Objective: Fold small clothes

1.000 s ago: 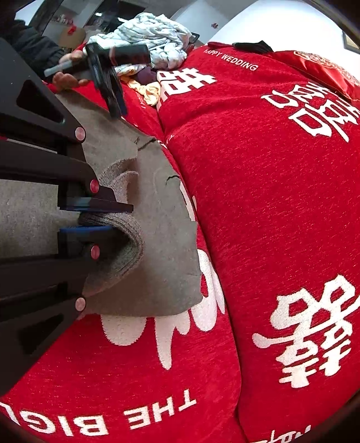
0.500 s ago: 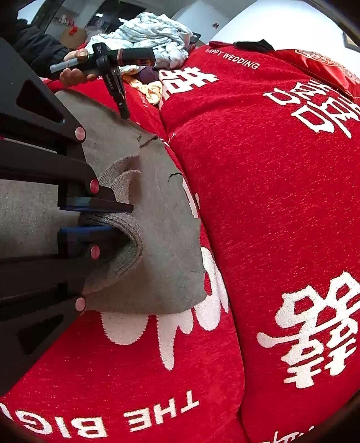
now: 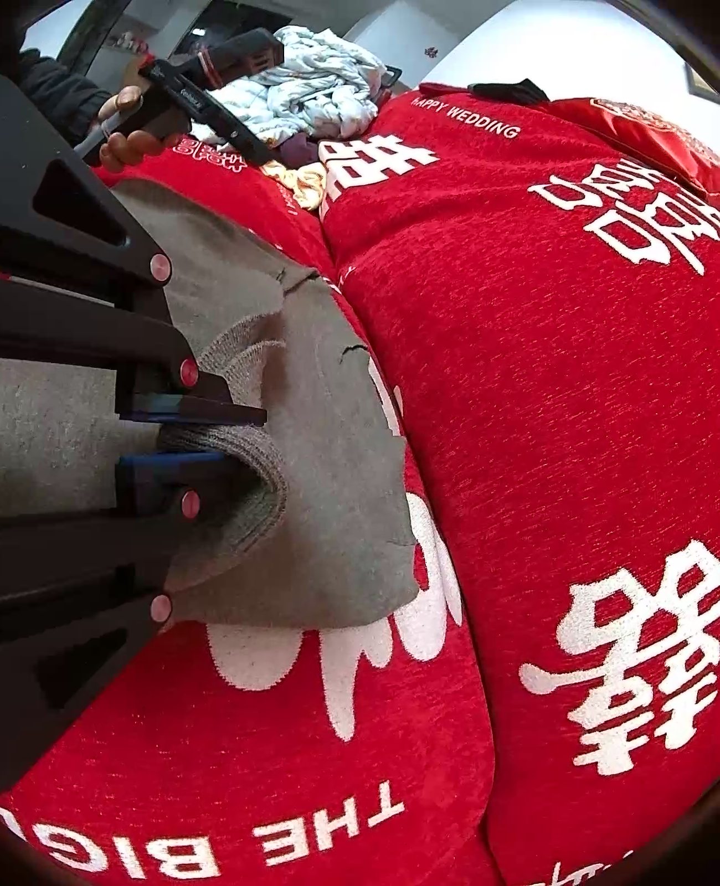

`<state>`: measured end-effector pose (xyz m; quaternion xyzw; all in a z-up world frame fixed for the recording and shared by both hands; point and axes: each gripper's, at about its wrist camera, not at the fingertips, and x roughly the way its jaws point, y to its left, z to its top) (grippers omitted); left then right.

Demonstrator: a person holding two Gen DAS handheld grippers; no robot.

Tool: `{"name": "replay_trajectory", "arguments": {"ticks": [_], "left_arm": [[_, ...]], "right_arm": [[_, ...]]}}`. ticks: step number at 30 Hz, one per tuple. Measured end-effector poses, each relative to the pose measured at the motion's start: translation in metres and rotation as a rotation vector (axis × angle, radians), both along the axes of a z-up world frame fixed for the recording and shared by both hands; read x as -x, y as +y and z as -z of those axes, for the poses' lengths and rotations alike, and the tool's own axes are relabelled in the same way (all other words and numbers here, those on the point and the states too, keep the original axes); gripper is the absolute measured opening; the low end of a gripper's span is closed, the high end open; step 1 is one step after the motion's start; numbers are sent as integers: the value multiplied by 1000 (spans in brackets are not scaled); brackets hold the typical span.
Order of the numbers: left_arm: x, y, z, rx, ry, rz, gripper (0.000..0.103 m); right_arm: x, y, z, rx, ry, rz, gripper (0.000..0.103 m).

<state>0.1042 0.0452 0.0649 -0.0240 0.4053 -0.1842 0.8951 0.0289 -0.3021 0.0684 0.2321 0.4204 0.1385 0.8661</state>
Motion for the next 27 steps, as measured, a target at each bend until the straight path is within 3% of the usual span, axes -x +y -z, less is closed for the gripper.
{"name": "replay_trajectory", "arguments": {"ticks": [2,6,8,9,10,12,15,16,18,19,21,23,27], "left_arm": [[-15,-8,18,0,91,68,102],[-33,-10,48,-43,176,120,102],[-38,-1,57,-19,213,136,91],[-42,-2,63,-15,234,150,75],[-38,-6,64,-15,251,165,66],[-41,-12,71,-44,263,182,66],[-43,-18,75,-58,269,188,46],[-46,-15,77,-58,273,179,45],[-39,-8,70,-61,242,123,51],[-43,-6,66,-67,222,82,74],[-39,3,63,-49,201,33,103],[-39,6,62,-13,190,45,102],[-38,0,68,-44,184,95,101]], "right_arm": [[0,1,-1,6,-1,-4,8],[-1,-1,-1,1,0,-3,8],[-1,-1,0,2,0,-5,8],[-1,-1,1,4,1,-7,8],[-1,-1,2,6,3,-7,8],[-2,-2,4,4,8,-6,8],[-3,-3,7,-1,12,-2,8],[-3,-4,7,-2,13,-2,8],[-3,-4,7,-3,12,-3,8],[-2,-4,7,-3,10,-5,8],[-2,-4,7,1,9,-7,8],[-2,-4,7,-2,10,-5,8],[-2,-3,8,-3,14,-1,8]]}}
